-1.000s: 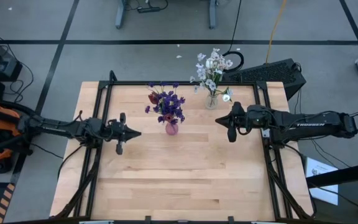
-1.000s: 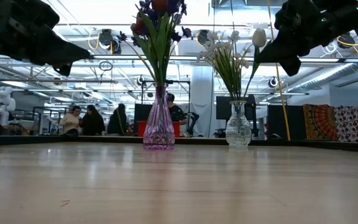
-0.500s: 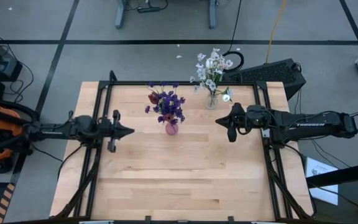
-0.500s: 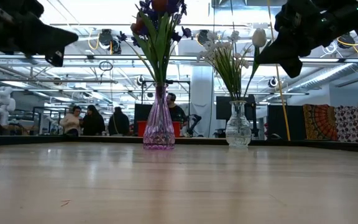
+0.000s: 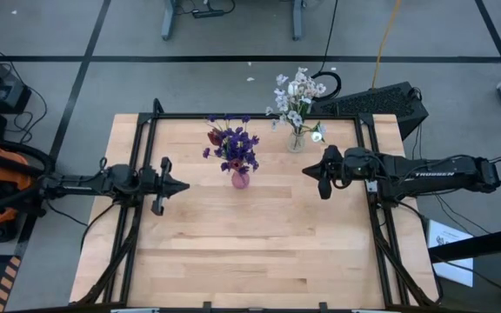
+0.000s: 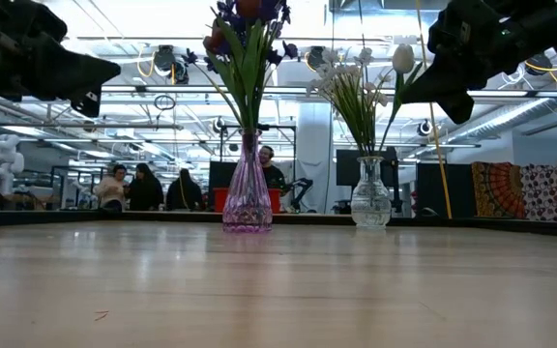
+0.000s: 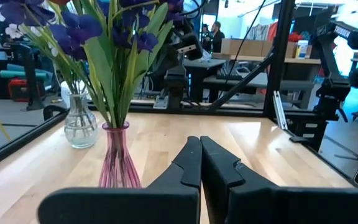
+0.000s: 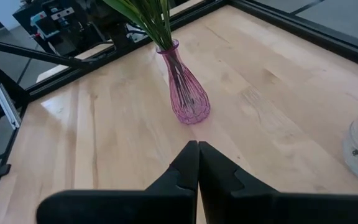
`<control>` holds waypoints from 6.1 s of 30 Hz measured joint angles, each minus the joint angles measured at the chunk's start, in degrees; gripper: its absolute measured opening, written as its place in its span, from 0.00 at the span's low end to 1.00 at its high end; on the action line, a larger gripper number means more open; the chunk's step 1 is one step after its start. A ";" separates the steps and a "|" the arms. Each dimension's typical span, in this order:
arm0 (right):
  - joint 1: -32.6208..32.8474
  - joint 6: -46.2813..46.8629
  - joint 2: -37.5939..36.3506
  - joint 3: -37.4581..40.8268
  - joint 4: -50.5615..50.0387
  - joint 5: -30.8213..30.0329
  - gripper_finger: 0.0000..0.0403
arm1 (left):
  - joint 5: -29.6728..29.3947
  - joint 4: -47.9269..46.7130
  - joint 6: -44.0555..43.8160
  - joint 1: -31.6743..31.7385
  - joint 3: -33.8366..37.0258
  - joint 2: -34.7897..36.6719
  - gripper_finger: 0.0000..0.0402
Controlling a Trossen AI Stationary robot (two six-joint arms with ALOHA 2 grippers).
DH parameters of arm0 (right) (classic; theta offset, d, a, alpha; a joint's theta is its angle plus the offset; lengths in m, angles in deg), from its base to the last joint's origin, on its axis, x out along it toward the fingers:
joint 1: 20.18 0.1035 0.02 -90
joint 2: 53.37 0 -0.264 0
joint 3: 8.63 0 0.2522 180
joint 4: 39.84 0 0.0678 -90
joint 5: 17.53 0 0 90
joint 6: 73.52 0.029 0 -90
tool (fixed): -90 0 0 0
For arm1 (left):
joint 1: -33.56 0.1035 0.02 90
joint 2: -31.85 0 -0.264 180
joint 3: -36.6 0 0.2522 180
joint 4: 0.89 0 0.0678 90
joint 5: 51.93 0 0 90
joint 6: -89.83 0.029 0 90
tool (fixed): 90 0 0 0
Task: Sort flowers into vase by color
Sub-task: Return to Home Position
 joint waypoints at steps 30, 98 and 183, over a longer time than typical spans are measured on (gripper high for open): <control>14.10 -18.80 -0.89 5.72 7.52 -5.09 0.00 | -2.75 -2.30 -0.04 0.00 0.07 -0.10 0.05; 5.44 -13.89 -43.21 27.58 8.36 5.81 0.00 | -2.81 -2.28 -0.07 -0.02 0.13 -0.12 0.05; 5.44 -13.90 -43.21 27.56 8.29 5.80 0.00 | -2.81 -2.28 -0.06 -0.01 0.15 -0.12 0.05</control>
